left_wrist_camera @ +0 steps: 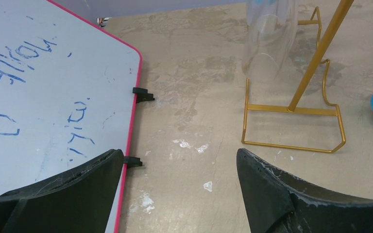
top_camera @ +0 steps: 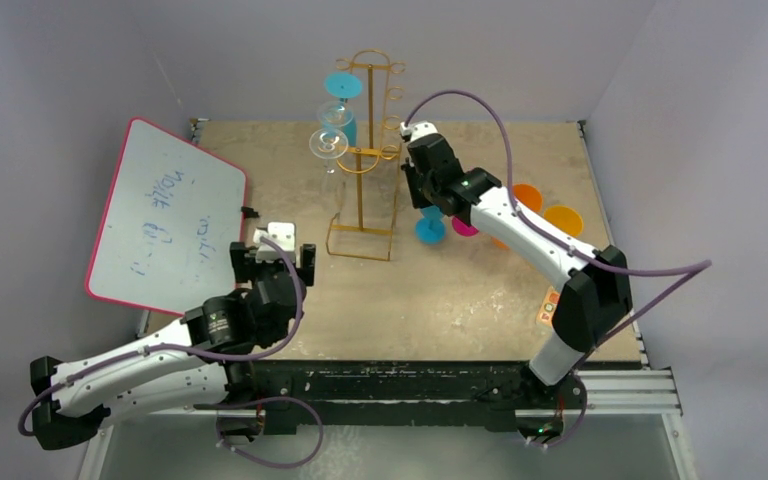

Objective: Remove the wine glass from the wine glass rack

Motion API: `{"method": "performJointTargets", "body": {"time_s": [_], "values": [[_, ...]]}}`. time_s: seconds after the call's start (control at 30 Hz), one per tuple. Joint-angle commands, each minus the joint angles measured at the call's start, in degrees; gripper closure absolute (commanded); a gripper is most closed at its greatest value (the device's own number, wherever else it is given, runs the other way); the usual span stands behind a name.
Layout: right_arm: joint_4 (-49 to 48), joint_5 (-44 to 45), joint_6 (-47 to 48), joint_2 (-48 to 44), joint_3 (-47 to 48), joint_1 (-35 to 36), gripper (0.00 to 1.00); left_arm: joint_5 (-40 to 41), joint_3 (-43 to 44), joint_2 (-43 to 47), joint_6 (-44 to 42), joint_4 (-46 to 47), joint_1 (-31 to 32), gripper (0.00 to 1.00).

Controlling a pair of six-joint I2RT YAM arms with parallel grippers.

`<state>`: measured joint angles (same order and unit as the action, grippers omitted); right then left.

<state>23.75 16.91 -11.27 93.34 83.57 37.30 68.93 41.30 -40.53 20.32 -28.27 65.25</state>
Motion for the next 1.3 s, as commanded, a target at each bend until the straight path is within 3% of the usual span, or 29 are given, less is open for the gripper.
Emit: {"method": "performJointTargets", "body": {"time_s": [0.0, 0.2, 0.4, 0.6, 1.27], "values": [[2.28, 2.48, 2.20, 2.54, 5.92, 0.19, 1.00, 4.08, 2.43, 0.58, 2.20, -1.20, -0.30, 0.13], [-3.21, 5.22, 3.86, 3.95, 3.09, 0.11, 1.00, 5.35, 2.22, 1.70, 2.80, -1.29, -0.30, 0.13], [-9.68, 2.40, 5.23, 5.24, -0.48, -0.76, 1.00, 5.77, 2.00, 1.28, 2.57, -1.26, -0.30, 0.13], [-10.27, -2.84, 3.93, 7.90, -0.74, -4.31, 1.00, 5.48, 2.16, 0.95, 2.60, -1.61, -0.30, 0.10], [-8.88, 0.31, 3.15, 5.77, -1.33, -5.58, 1.00, 4.99, 2.45, -0.01, 2.41, -2.26, -0.30, 0.10]]}}
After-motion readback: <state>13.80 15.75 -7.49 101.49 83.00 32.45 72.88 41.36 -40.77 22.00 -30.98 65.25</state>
